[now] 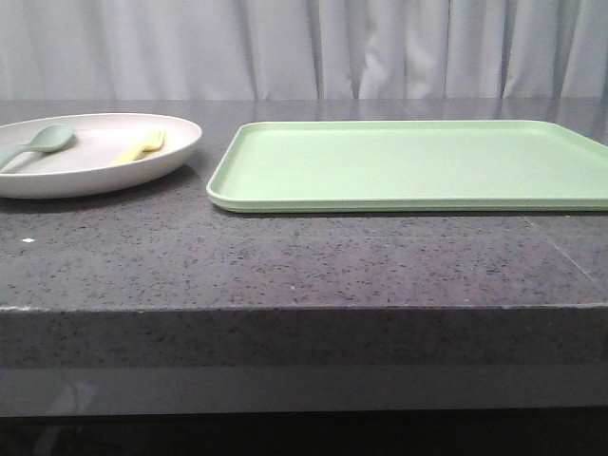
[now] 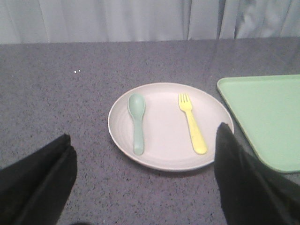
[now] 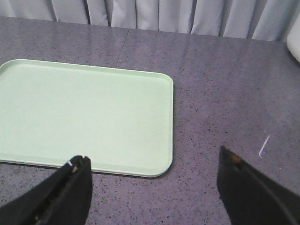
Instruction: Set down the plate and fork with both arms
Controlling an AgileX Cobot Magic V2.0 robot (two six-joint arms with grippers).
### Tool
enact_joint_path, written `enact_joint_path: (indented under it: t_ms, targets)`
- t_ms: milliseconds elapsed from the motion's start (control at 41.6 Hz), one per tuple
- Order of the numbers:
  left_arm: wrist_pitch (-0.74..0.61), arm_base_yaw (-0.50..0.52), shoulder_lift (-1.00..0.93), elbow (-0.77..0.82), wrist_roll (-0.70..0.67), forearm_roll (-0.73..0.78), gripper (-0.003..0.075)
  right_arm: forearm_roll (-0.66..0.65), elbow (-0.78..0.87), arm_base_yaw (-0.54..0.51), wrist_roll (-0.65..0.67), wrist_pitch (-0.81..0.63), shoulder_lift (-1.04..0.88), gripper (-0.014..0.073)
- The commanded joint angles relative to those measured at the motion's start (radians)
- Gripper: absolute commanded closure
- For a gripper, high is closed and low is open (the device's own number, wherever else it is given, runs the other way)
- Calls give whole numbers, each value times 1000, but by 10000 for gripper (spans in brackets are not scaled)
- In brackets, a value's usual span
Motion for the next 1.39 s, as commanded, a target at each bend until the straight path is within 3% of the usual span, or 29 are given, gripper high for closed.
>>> enact_joint_path:
  t_ms: [0, 288, 456, 552, 792, 936, 1224, 1369]
  targets:
    - [14, 0, 77, -78, -11, 19, 134, -12, -29, -6, -5, -79, 13, 21]
    - [188, 2, 356, -213, -11, 51, 134, -12, -29, -6, -5, -79, 13, 21]
    - [221, 67, 536, -266, -5, 33, 134, -12, -29, -6, -5, -79, 13, 21]
    - [218, 134, 619, -300, 76, -75, 134, -12, -29, -6, -5, -79, 13, 21]
    - [200, 335, 806, -373, 348, -531, 135, -12, -29, -6, -5, -79, 13, 21]
    - [192, 379, 892, -421, 356, -578, 140, -12, -29, -6, -5, -79, 13, 21]
    - [202, 377, 1051, -528, 356, -623, 304, -12, -29, -6, -5, -79, 13, 21]
    - [209, 377, 1113, -571, 356, -641, 338, -12, -29, -6, -5, -79, 13, 21]
